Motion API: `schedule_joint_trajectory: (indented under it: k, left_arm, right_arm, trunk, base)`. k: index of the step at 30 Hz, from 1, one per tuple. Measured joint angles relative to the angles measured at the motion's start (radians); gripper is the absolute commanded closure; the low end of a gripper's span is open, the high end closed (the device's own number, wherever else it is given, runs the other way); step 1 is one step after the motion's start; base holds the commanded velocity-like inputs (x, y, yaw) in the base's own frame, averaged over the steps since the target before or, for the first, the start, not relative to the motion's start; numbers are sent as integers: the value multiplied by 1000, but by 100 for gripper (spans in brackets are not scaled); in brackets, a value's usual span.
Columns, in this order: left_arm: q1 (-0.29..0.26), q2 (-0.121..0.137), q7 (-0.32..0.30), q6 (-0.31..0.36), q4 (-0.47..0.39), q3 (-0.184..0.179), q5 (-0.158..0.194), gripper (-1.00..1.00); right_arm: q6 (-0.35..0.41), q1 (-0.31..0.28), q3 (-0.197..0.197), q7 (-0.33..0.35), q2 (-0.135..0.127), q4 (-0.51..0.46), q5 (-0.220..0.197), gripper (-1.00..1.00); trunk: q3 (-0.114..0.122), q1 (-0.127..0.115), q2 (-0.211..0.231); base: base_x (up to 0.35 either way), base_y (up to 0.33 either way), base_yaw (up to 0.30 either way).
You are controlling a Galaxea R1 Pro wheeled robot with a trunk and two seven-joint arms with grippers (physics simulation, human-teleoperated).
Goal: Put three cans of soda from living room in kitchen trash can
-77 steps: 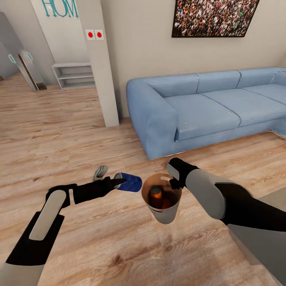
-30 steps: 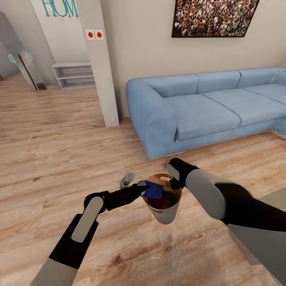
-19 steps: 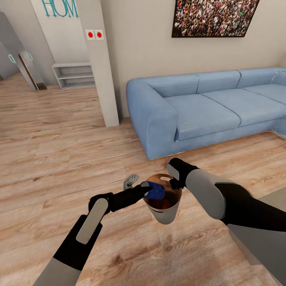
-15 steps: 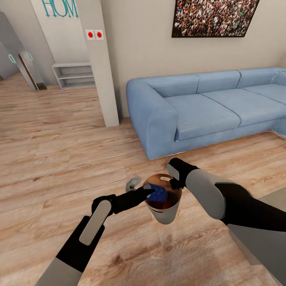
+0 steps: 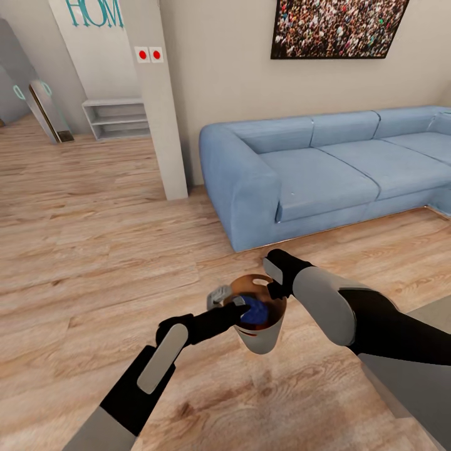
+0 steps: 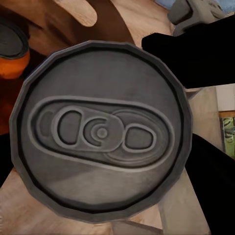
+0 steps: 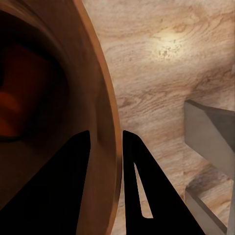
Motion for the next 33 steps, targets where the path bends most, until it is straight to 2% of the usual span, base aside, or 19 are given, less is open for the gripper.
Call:
schedule_joint_trajectory:
  k: [4, 7, 20, 21, 33]
  left_arm:
    - [-1, -9, -1, -36, 24, -2, -37, 100]
    - [-3, -14, -1, -46, 35, -2, -50, 100]
    - [-3, -21, 0, -62, 43, -3, -57, 100]
    - [-3, -21, 0, -65, 45, -3, -57, -100]
    - [-5, -30, 0, -96, 78, -4, -58, -100]
  right_arm:
    - [0, 1, -1, 0, 0, 0, 0, 100]
    - [0, 1, -1, 0, 0, 1, -1, 100]
    - [0, 1, -1, 0, 0, 1, -1, 100]
    - [0, 1, -1, 0, 0, 1, -1, 100]
    - [2, 1, 0, 0, 0, 1, -1, 100]
  trunk:
    - [0, 0, 0]
    - [0, 0, 0]
    - [0, 0, 0]
    - [0, 0, 0]
    - [0, 0, 0]
  base:
    - [0, 0, 0]
    - [0, 0, 0]
    - [0, 0, 0]
    - [0, 0, 0]
    - [0, 0, 0]
